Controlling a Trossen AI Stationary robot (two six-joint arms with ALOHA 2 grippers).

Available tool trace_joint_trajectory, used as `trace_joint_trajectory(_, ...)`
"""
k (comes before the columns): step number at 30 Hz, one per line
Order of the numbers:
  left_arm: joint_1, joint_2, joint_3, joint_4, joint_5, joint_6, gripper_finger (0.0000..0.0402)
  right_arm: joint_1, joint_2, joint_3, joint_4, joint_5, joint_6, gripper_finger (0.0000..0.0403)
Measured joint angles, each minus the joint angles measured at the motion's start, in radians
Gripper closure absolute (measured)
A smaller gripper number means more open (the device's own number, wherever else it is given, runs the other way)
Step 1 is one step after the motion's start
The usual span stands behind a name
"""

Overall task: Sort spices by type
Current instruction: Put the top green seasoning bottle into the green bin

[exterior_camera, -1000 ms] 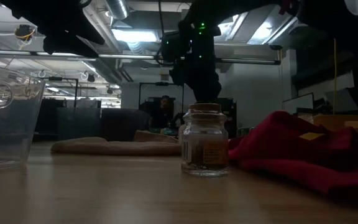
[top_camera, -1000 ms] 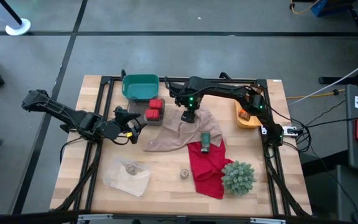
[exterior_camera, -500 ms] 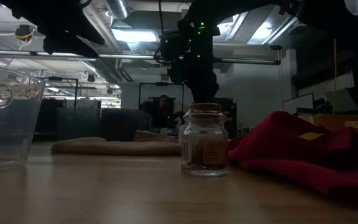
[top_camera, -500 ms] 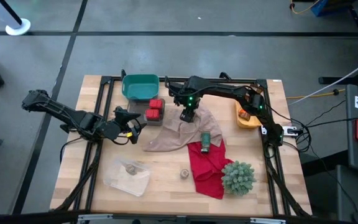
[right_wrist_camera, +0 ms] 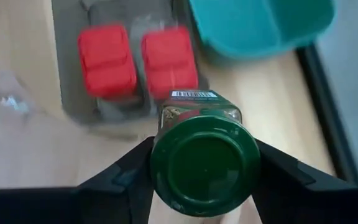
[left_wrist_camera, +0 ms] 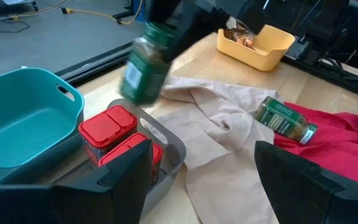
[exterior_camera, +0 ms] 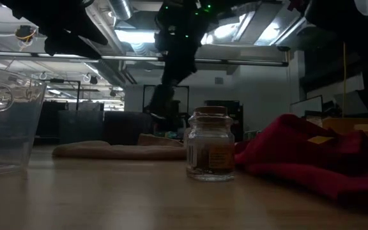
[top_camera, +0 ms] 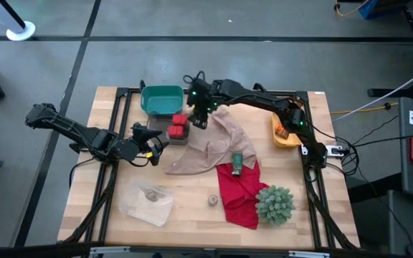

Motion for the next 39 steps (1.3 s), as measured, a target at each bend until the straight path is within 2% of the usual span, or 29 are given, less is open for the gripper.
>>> trace_joint_trajectory(8, 0.0, 0.0, 0.0, 0.0, 0.0, -0.024, 0.0137, -0.002, 0.0, 0.0, 0.115, 0.058, -0.106, 0.0195)
trace_joint_trajectory(19, 0.0, 0.0, 0.0, 0.001, 0.0, -0.031, 0.0137, -0.047, 0.013, -0.002, 0.391, 0.025, -0.301, 0.0195)
trace_joint_trajectory(24, 0.0, 0.0, 0.0, 0.002, 0.0, -0.046, 0.0137, -0.082, 0.062, -0.005, 0.42, -0.064, -0.311, 0.0195)
trace_joint_trajectory(39, 0.028, 0.0, 0.0, 0.005, 0.0, -0.052, 0.0137, -0.105, 0.174, -0.005, 0.421, -0.121, -0.314, 0.0187)
